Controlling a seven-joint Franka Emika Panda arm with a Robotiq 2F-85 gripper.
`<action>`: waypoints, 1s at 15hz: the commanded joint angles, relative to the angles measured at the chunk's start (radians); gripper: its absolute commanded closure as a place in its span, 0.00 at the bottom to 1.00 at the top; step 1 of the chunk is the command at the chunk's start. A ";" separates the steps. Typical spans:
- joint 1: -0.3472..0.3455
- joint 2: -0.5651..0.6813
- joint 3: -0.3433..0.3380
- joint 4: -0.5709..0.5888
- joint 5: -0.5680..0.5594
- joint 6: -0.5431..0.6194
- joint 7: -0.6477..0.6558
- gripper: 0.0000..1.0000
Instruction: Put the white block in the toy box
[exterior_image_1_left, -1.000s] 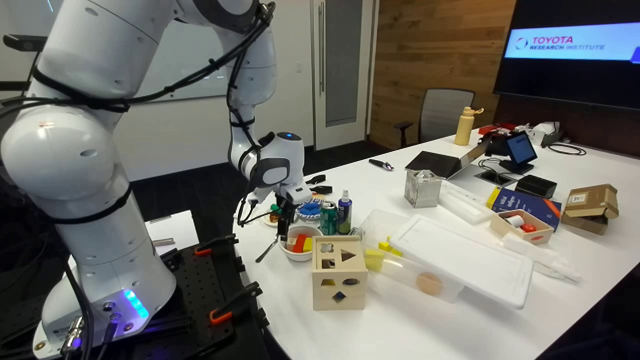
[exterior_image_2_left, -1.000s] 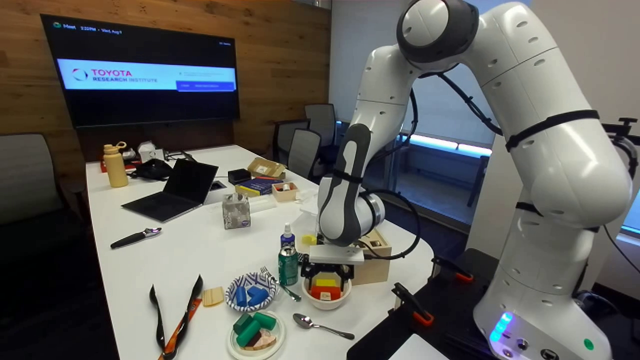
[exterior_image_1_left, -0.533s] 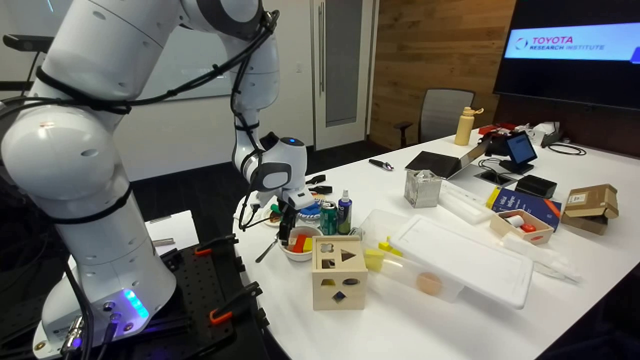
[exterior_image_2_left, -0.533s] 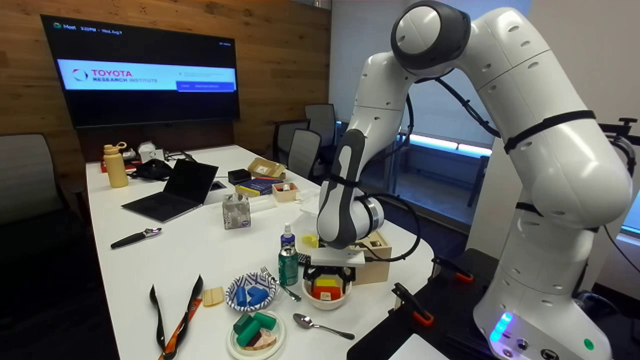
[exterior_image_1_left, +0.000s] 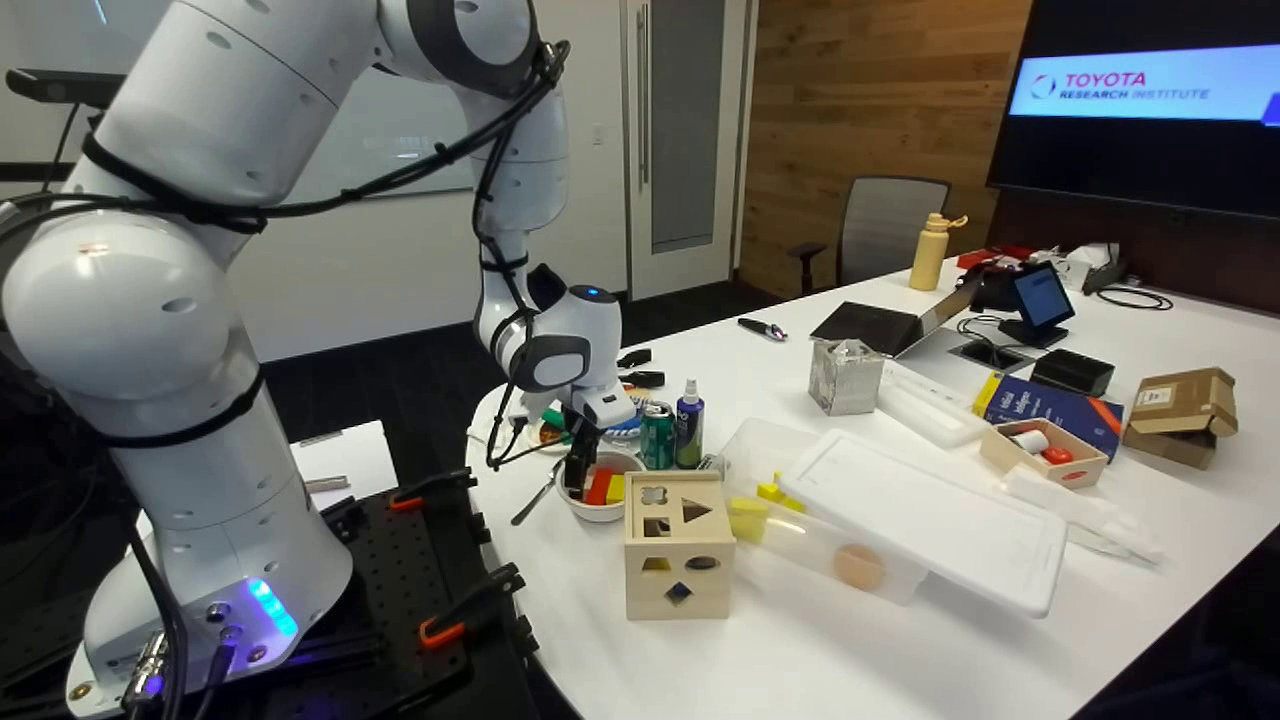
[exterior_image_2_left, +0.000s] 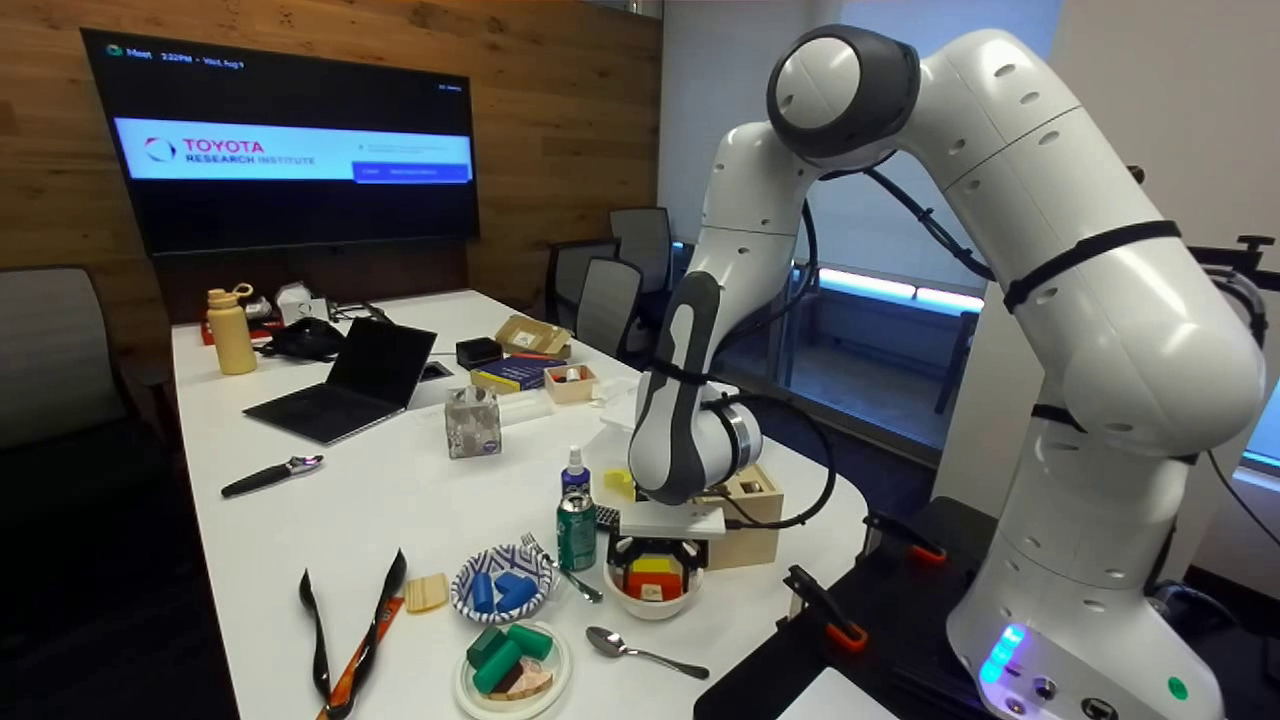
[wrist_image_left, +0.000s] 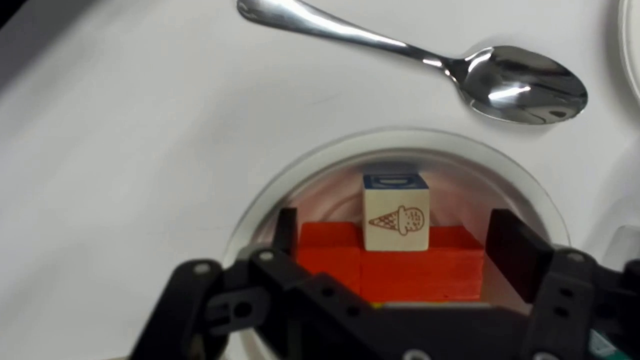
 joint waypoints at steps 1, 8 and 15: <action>0.015 0.015 -0.012 0.027 0.036 -0.024 -0.048 0.29; 0.004 0.016 -0.004 0.023 0.048 -0.016 -0.059 0.78; 0.006 -0.141 0.006 -0.023 0.066 -0.146 -0.049 0.92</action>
